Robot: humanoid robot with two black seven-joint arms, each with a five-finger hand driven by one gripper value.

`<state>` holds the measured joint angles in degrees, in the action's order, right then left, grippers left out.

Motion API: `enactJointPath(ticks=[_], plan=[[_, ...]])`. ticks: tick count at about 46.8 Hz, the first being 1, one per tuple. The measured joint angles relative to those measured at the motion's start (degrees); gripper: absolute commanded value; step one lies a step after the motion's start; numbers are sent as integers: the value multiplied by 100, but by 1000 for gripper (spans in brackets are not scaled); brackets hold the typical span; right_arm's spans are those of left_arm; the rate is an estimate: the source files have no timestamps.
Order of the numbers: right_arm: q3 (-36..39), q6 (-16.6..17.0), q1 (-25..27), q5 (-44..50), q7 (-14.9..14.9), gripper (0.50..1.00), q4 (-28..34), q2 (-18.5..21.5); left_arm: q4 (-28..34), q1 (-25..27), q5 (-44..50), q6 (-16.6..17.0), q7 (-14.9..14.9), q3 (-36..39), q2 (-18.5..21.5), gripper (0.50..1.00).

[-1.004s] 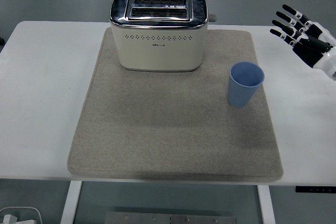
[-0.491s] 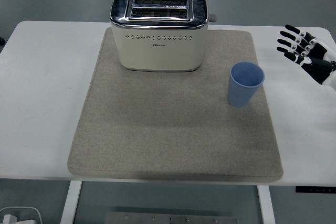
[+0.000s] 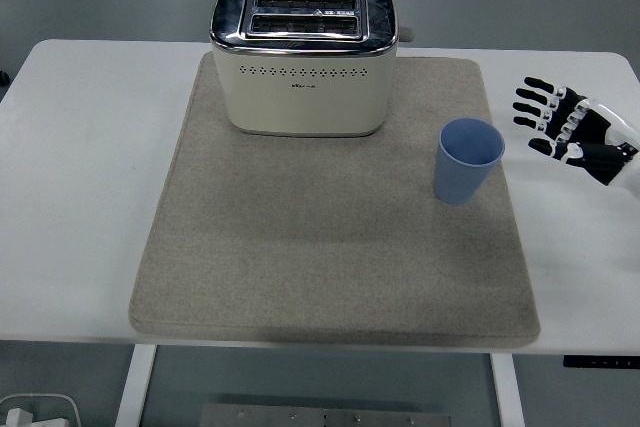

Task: Put the water cup in front of the bread machine

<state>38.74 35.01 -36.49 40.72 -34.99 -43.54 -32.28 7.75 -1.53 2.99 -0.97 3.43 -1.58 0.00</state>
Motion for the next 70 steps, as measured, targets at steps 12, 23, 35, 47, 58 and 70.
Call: enactJointPath(ticks=[12,23,35,47,58,70], plan=[[-5,-1,105,94,-2,930,-58,84,3,-3,0,0,0,0,0,1000],[5,-1,140,126,-2,930,-60,201,-1,0,0,-2,0,0,0,1000],[3,-1,183,243,-2,930,-59,382,-1,-6,0,-2,0,0,0,1000],[1,-2,182,404,-2,930,-58,602,-1,-7,0,-1,0,0,0,1000],[-75,-2,171,415,-2,930,-58,710,2,0,0,1,1,0,0,1000],[-78,-1,159,609,-2,930,-49,855,1,-6,0,0,0,0,0,1000]])
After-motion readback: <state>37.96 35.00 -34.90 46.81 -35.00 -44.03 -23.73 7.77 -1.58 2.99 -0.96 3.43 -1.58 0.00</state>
